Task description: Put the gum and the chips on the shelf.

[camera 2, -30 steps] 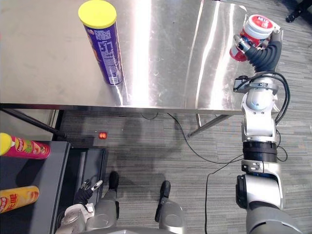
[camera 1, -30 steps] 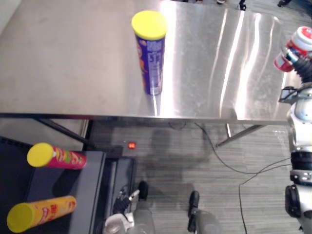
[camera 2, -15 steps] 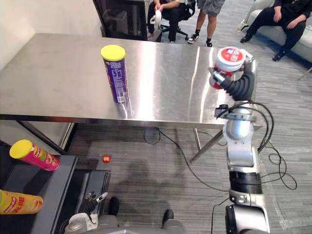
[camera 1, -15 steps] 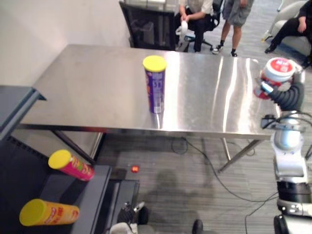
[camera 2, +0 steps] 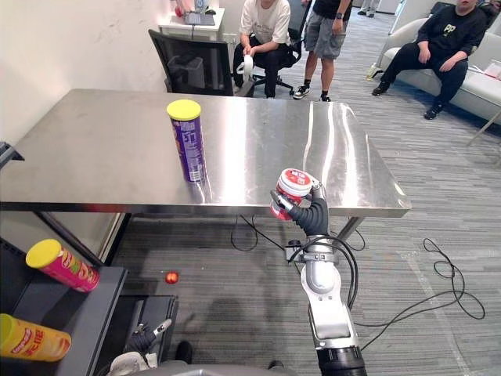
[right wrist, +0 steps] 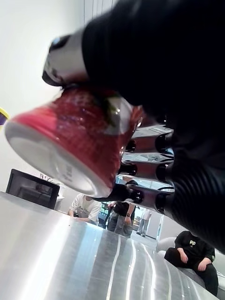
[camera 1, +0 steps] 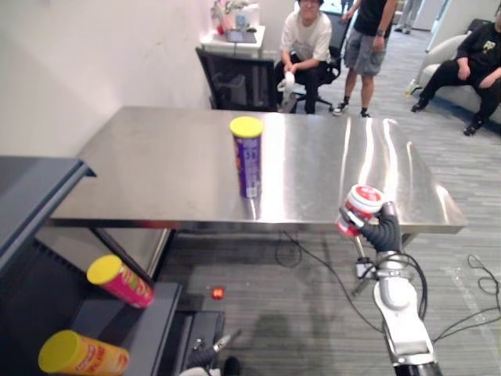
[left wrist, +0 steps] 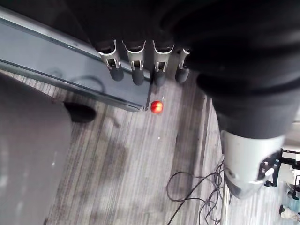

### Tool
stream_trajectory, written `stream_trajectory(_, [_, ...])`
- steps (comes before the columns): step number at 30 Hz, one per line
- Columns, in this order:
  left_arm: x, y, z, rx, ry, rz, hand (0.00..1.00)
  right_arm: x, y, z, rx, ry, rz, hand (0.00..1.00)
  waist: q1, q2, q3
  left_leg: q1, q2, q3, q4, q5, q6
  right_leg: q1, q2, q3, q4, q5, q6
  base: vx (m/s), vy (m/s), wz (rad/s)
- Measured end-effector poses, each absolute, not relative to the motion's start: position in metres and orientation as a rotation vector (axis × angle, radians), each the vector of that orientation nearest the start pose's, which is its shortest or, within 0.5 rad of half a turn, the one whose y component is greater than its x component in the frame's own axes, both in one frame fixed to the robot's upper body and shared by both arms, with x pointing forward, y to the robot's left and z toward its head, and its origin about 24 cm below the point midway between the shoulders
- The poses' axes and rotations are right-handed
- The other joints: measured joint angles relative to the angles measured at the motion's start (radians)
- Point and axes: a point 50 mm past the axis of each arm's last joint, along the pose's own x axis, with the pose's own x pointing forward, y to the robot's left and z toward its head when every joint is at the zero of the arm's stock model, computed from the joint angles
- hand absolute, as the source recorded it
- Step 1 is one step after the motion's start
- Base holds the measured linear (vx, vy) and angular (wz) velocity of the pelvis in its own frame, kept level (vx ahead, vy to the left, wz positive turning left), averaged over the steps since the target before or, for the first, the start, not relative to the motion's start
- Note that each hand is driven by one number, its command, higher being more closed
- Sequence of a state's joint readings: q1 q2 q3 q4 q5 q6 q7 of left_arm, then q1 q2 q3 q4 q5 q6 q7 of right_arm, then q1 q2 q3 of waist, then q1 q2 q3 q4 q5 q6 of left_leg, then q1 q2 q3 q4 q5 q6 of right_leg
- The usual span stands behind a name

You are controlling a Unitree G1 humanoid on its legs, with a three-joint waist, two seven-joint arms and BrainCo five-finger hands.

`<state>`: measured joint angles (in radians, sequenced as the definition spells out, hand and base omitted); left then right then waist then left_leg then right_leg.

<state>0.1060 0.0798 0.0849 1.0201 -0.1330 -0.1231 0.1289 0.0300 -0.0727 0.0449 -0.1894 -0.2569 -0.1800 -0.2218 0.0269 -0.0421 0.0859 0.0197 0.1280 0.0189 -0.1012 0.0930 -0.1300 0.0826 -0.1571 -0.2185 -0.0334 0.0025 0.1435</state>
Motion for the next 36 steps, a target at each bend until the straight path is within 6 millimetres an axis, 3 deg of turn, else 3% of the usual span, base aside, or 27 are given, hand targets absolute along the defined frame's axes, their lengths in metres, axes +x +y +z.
stream_trajectory(5, [0.096, 0.199, -0.157, -0.022, 1.003, 0.338, 0.00, 0.238, -0.163, 0.100, -0.290, -0.384, -0.204, 1.00, -0.002, 0.016, -0.009, 0.006, 0.002, 0.000, 0.004, -0.007, -0.003, -0.004, -0.001, 0.000, 0.023, -0.005, -0.001, 0.03, -0.010, -0.02])
stream_trajectory(11, [0.096, 0.199, -0.157, -0.024, 1.002, 0.349, 0.00, 0.236, -0.165, 0.107, -0.291, -0.417, -0.217, 1.00, 0.005, 0.016, -0.005, 0.009, -0.002, -0.022, 0.006, -0.005, -0.012, -0.071, -0.026, -0.008, 0.207, -0.108, -0.003, 0.02, -0.025, 0.10])
stream_trajectory(17, [0.103, 0.205, -0.151, -0.062, 0.947, 0.402, 0.00, 0.240, -0.166, 0.115, -0.329, -0.452, -0.191, 1.00, 0.024, 0.016, 0.038, -0.109, -0.038, -0.201, 0.085, -0.001, -0.048, -0.129, -0.092, -0.168, 0.423, -0.251, -0.015, -0.04, -0.097, 0.88])
stream_trajectory(19, [0.110, 0.202, -0.147, -0.099, 0.900, 0.432, 0.00, 0.250, -0.163, 0.134, -0.378, -0.538, -0.144, 1.00, 0.052, 0.041, 0.072, -0.199, -0.049, -0.227, 0.107, 0.088, -0.038, -0.188, -0.122, -0.259, 0.537, -0.303, -0.063, -0.14, -0.128, 1.18])
stream_trajectory(20, [0.114, 0.205, -0.145, -0.113, 0.881, 0.448, 0.00, 0.254, -0.163, 0.141, -0.384, -0.566, -0.145, 1.00, 0.058, 0.033, 0.087, -0.220, -0.065, -0.186, 0.088, 0.161, -0.015, -0.193, -0.144, -0.290, 0.539, -0.316, -0.064, -0.20, -0.044, 1.51])
stream_trajectory(21, [0.119, 0.204, -0.144, -0.144, 0.867, 0.469, 0.00, 0.258, -0.169, 0.149, -0.398, -0.595, -0.167, 1.00, 0.046, 0.034, 0.120, -0.257, -0.085, -0.066, 0.092, 0.246, 0.058, -0.177, -0.179, -0.380, 0.515, -0.304, -0.086, -0.18, -0.009, 1.61])
stream_trajectory(22, [0.117, 0.207, -0.144, -0.166, 0.866, 0.502, 0.00, 0.262, -0.172, 0.149, -0.406, -0.588, -0.178, 1.00, 0.068, 0.034, 0.128, -0.312, -0.068, 0.129, 0.324, 0.053, 0.183, -0.174, -0.194, -0.433, 0.504, -0.282, -0.087, -0.17, -0.055, 1.56])
stream_trajectory(23, [0.114, 0.211, -0.144, -0.160, 0.875, 0.515, 0.00, 0.262, -0.172, 0.149, -0.406, -0.588, -0.177, 1.00, 0.069, 0.036, 0.130, -0.323, -0.043, 0.211, 0.438, -0.031, 0.218, -0.161, -0.201, -0.461, 0.502, -0.279, -0.090, -0.17, -0.138, 1.25])
stream_trajectory(24, [0.099, 0.215, -0.150, -0.151, 0.929, 0.535, 0.00, 0.261, -0.171, 0.148, -0.403, -0.586, -0.175, 1.00, 0.063, 0.039, 0.132, -0.312, 0.027, 0.345, 0.622, -0.127, 0.219, -0.139, -0.216, -0.513, 0.501, -0.277, -0.095, -0.15, -0.135, 1.18])
stream_trajectory(25, [0.082, 0.218, -0.155, -0.156, 0.986, 0.569, 0.00, 0.258, -0.171, 0.144, -0.404, -0.572, -0.174, 1.00, 0.062, 0.038, 0.132, -0.271, 0.101, 0.448, 0.745, -0.157, 0.226, -0.115, -0.234, -0.558, 0.501, -0.278, -0.095, -0.14, -0.101, 1.16])
stream_trajectory(27, [0.060, 0.216, -0.161, -0.164, 1.056, 0.598, 0.00, 0.251, -0.176, 0.137, -0.412, -0.549, -0.184, 1.00, 0.060, 0.045, 0.127, -0.208, 0.199, 0.550, 0.836, -0.138, 0.236, -0.102, -0.262, -0.624, 0.512, -0.279, -0.094, -0.10, 0.026, 1.14])
stream_trajectory(28, [0.052, 0.214, -0.163, -0.172, 1.080, 0.613, 0.00, 0.248, -0.183, 0.133, -0.430, -0.525, -0.203, 1.00, 0.055, 0.066, 0.120, -0.197, 0.234, 0.624, 0.824, -0.111, 0.230, -0.099, -0.277, -0.672, 0.529, -0.284, -0.089, -0.10, 0.063, 1.34])
stream_trajectory(29, [0.052, 0.215, -0.163, -0.172, 1.079, 0.613, 0.00, 0.247, -0.188, 0.130, -0.433, -0.506, -0.222, 1.00, 0.052, 0.066, 0.120, -0.211, 0.215, 0.663, 0.805, -0.098, 0.252, -0.103, -0.283, -0.691, 0.529, -0.285, -0.084, -0.12, 0.048, 1.58])
stream_trajectory(30, [0.055, 0.219, -0.161, -0.162, 1.068, 0.618, 0.00, 0.244, -0.192, 0.120, -0.435, -0.459, -0.233, 1.00, 0.037, 0.032, 0.112, -0.209, 0.136, 0.670, 0.654, -0.068, 0.275, -0.122, -0.287, -0.697, 0.456, -0.272, -0.090, -0.16, 0.051, 1.77])
stream_trajectory(31, [0.054, 0.226, -0.160, -0.167, 1.064, 0.658, 0.00, 0.240, -0.193, 0.114, -0.435, -0.432, -0.233, 1.00, 0.026, 0.029, 0.107, -0.189, 0.110, 0.678, 0.619, -0.101, 0.256, -0.098, -0.262, -0.762, 0.367, -0.204, -0.107, -0.19, 0.005, 1.65])
stream_trajectory(32, [0.042, 0.226, -0.162, -0.179, 1.091, 0.694, 0.00, 0.238, -0.192, 0.109, -0.422, -0.409, -0.234, 1.00, 0.036, 0.039, 0.104, -0.142, 0.177, 0.712, 0.740, -0.134, 0.238, -0.079, -0.245, -0.797, 0.373, -0.193, -0.089, -0.14, 0.006, 1.20])
stream_trajectory(33, [0.037, 0.224, -0.163, -0.185, 1.106, 0.700, 0.00, 0.236, -0.193, 0.107, -0.417, -0.402, -0.240, 1.00, 0.035, 0.049, 0.098, -0.120, 0.181, 0.706, 0.714, -0.143, 0.204, -0.072, -0.241, -0.823, 0.382, -0.194, -0.088, -0.09, -0.016, 0.79])
stream_trajectory(36, [0.033, 0.221, -0.164, -0.183, 1.121, 0.690, 0.00, 0.232, -0.198, 0.102, -0.418, -0.372, -0.256, 1.00, 0.018, 0.037, 0.088, -0.126, 0.123, 0.682, 0.593, -0.163, 0.180, -0.024, -0.230, -0.945, 0.332, -0.153, -0.086, -0.10, 0.028, 1.12])
